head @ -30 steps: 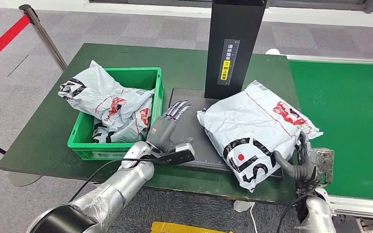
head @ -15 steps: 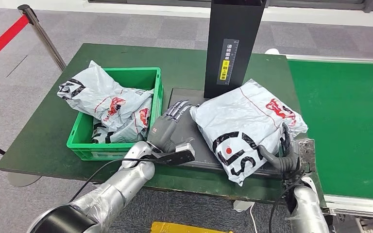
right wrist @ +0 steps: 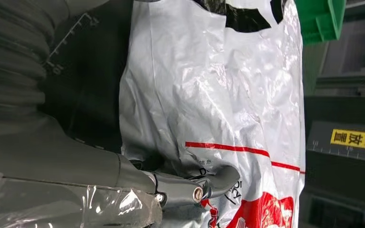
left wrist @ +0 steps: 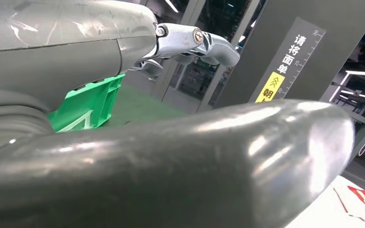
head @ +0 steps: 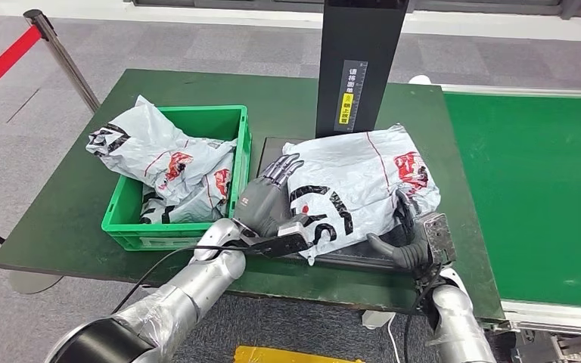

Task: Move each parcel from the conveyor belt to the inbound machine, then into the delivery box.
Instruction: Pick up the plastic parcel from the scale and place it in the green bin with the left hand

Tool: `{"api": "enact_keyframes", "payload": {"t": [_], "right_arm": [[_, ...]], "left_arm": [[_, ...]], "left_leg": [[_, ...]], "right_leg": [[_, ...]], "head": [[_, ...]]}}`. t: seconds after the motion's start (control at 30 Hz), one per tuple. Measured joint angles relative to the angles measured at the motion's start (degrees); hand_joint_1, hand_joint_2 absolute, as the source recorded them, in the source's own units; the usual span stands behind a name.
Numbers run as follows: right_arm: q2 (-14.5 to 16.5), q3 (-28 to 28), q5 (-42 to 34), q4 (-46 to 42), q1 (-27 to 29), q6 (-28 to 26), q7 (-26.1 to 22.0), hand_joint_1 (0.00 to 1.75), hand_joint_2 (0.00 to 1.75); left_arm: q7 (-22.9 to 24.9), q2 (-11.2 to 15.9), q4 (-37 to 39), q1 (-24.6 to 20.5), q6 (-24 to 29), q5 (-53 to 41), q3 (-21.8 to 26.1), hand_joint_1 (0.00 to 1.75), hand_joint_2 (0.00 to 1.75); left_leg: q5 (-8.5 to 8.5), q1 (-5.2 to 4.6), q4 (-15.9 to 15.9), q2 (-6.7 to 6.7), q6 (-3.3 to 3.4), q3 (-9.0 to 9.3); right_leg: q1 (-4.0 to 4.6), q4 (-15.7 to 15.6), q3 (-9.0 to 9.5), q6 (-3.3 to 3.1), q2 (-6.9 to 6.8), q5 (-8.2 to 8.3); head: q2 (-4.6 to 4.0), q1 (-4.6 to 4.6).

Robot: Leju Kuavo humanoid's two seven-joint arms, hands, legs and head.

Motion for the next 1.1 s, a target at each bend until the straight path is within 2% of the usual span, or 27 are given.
{"api": "enact_keyframes", "payload": {"t": [0.3,0.7,0.87,1.0,1.1], "right_arm": [[0.1,4.4,-0.01,-0.61,-0.52,2.14,0.14,0.0,1.75],[0.2,5.99,-0.2,-0.62,-1.05,3.3,-0.18,0.0,1.75],[0.17,9.93,-0.46,-1.54,-1.43,4.8,-0.57,0.0,1.75],[-0.93,12.17,-2.42,-6.27,0.95,4.02,0.14,0.0,1.75],[-2.8,11.46,-6.25,-14.55,5.91,5.98,-0.49,0.0,1.75]], "left_arm": [[0.43,-0.73,0.17,-1.17,0.02,0.0,-0.01,0.0,0.0],[0.61,-0.92,0.17,-1.47,0.13,0.03,-0.01,0.0,0.0],[1.03,-0.92,0.34,-1.68,0.2,0.16,-0.02,0.0,0.0],[1.7,-0.74,0.54,-1.71,0.3,0.5,-0.02,0.0,0.0],[2.71,-0.16,0.57,-1.67,0.52,0.56,-0.02,0.0,0.0]], "left_leg": [[0.01,0.0,0.0,0.0,-0.02,0.0],[0.01,0.0,0.0,-0.01,-0.02,-0.01],[0.02,0.0,0.0,0.0,-0.02,0.02],[0.02,0.0,0.0,-0.07,-0.03,0.0],[0.01,0.0,0.0,-0.16,-0.01,-0.05]], "right_leg": [[0.0,0.0,0.0,0.01,0.0,0.02],[0.0,0.01,0.0,0.01,0.0,0.02],[0.01,0.0,-0.02,0.01,0.01,0.02],[0.01,0.0,-0.02,0.01,-0.03,0.01],[-0.02,-0.02,-0.04,0.03,-0.1,-0.01]], "head": [[0.0,0.01],[0.0,0.02],[-0.01,0.01],[0.0,0.0],[0.0,0.0]]}}
